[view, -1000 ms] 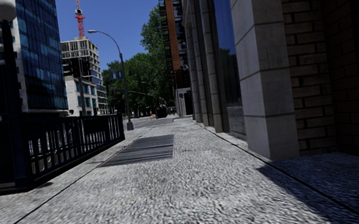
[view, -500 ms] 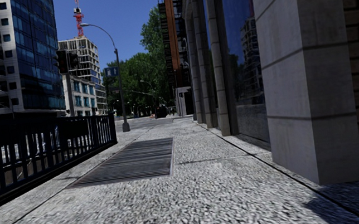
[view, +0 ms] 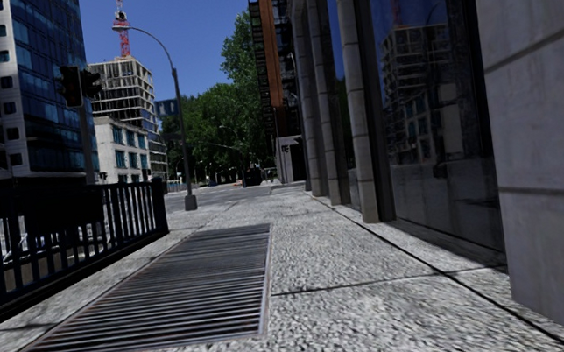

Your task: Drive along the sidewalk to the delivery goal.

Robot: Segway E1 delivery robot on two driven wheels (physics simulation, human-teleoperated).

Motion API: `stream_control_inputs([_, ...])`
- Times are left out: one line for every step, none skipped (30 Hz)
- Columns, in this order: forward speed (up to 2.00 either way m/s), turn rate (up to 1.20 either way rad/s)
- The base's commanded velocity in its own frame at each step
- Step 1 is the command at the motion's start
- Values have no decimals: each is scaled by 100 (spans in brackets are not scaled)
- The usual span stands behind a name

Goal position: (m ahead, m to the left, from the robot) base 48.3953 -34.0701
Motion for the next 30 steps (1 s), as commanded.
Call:
stream_control_inputs([200, 0])
stream_control_inputs([200, 0])
stream_control_inputs([200, 0])
stream_control_inputs([200, 0])
stream_control_inputs([200, 0])
stream_control_inputs([200, 0])
stream_control_inputs([200, 0])
stream_control_inputs([200, 0])
stream_control_inputs([200, 0])
stream_control_inputs([200, 0])
stream_control_inputs([200, 0])
stream_control_inputs([200, 0])
stream_control_inputs([200, 0])
stream_control_inputs([200, 0])
stream_control_inputs([200, 0])
stream_control_inputs([200, 0])
stream_control_inputs([200, 0])
stream_control_inputs([200, 0])
stream_control_inputs([200, 0])
stream_control_inputs([200, 0])
stream_control_inputs([200, 0])
stream_control_inputs([200, 0])
stream_control_inputs([200, 0])
stream_control_inputs([200, 0])
stream_control_inputs([200, 0])
stream_control_inputs([200, 0])
stream_control_inputs([200, 0])
stream_control_inputs([200, 0])
stream_control_inputs([200, 0])
stream_control_inputs([200, 0])
